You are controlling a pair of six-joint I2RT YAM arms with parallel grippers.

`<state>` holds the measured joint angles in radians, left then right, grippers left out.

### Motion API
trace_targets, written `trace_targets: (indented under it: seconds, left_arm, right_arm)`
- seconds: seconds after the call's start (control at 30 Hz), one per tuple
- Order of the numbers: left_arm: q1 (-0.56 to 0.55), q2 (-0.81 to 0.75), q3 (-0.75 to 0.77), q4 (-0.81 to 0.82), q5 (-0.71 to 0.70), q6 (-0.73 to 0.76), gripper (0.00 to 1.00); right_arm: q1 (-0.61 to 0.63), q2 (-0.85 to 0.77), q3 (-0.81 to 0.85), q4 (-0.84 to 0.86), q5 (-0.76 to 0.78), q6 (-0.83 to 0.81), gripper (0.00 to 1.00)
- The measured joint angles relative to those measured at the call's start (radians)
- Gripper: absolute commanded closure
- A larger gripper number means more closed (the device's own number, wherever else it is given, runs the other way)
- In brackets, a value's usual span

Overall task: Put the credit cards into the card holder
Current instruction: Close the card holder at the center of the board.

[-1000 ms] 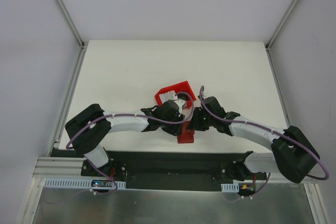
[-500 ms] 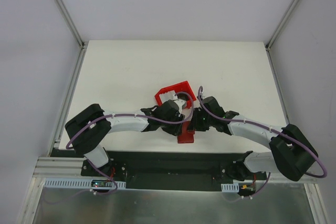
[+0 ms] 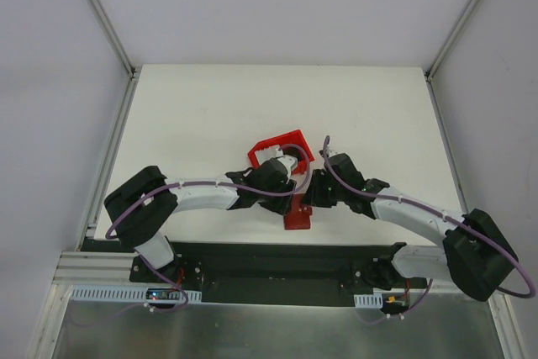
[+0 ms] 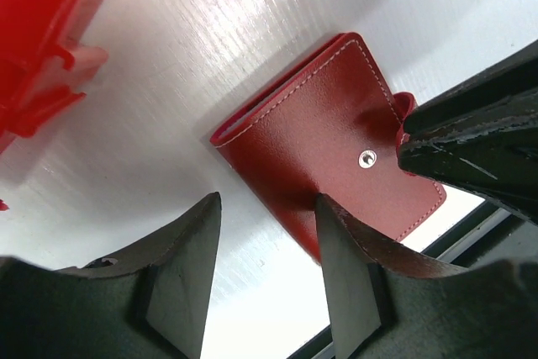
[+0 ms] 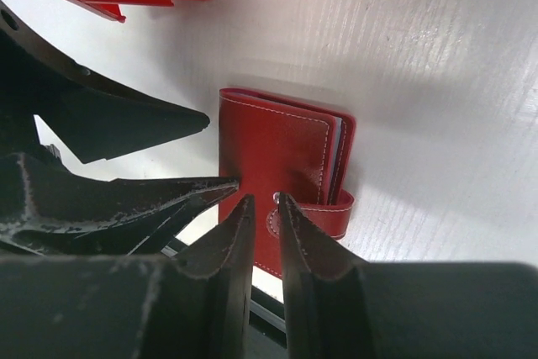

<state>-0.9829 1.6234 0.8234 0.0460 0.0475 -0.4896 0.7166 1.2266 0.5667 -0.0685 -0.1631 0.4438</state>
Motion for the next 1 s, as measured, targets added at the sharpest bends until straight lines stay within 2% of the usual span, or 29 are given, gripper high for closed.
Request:
trace_targets:
  seconds: [0.47, 1.0]
  left_arm:
    - [0.000, 0.001, 0.034, -0.007, -0.013, 0.003, 0.50]
    - [0.000, 0.040, 0.041, -0.006, -0.013, -0.005, 0.53]
  right_arm:
    - [-0.005, -0.068, -0.036, -0.039, 0.051, 0.010, 0.80]
    - [-0.005, 0.005, -0.058, 0.027, -0.018, 0.050, 0.82]
